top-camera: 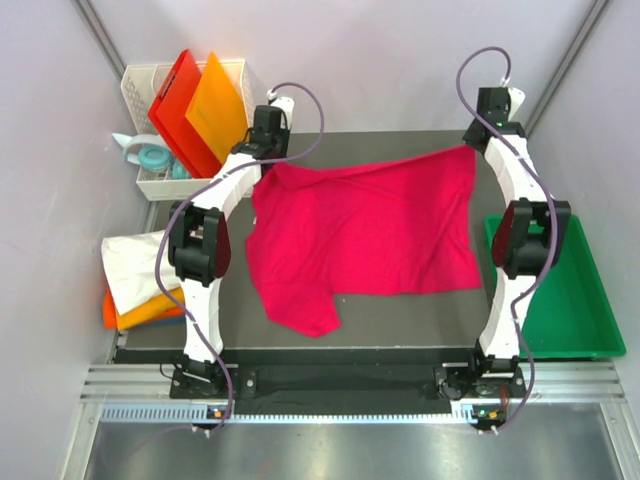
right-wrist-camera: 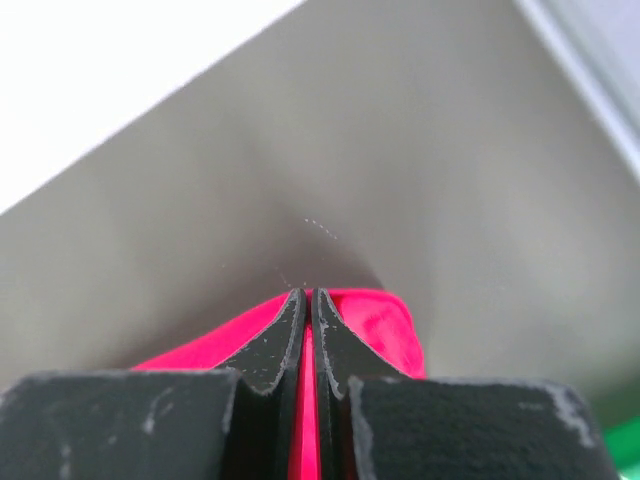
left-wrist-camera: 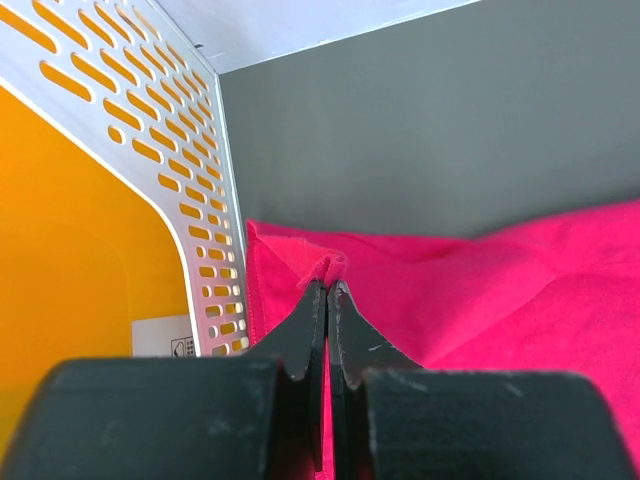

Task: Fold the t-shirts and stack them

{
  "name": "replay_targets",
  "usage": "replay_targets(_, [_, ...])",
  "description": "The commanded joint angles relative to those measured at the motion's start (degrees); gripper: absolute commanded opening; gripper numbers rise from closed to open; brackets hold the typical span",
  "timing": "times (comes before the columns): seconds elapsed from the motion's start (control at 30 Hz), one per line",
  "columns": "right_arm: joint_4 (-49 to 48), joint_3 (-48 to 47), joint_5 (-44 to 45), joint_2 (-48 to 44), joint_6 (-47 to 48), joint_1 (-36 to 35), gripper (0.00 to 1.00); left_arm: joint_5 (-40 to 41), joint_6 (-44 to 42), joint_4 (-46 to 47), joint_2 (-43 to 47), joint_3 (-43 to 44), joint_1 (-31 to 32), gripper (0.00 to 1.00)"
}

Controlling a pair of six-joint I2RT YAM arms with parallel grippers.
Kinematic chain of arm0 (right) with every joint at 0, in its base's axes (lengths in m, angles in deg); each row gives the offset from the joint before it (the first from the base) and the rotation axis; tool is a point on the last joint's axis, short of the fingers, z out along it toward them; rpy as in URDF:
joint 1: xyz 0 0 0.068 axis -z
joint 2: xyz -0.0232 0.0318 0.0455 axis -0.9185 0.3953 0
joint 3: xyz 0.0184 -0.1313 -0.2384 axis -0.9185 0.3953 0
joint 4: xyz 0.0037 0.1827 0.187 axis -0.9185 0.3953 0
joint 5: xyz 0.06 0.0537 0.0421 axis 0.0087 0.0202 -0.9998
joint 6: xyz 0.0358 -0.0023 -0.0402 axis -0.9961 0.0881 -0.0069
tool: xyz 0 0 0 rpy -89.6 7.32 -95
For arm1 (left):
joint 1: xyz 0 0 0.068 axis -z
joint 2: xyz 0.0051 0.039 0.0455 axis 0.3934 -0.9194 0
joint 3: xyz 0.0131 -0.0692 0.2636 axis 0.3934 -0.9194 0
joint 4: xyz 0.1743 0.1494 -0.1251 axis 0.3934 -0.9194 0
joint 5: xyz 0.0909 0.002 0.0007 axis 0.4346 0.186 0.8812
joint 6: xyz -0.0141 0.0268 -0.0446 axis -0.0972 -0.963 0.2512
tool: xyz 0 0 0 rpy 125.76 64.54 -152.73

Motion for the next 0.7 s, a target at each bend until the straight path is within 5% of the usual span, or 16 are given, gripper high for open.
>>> replay_targets(0.0, [-2.75,4.03,3.61,-9.65,1.37,-0.08,0.00,1.03,2.07,0.43,4.24,2.78,-1.37,0.00])
replay_targets(0.67, [-0.55,12.56,5.11,-28.91,0.93,0.28,0.00,1.30,4.01,-6.69,11.97,10.08,-4.98,0.00])
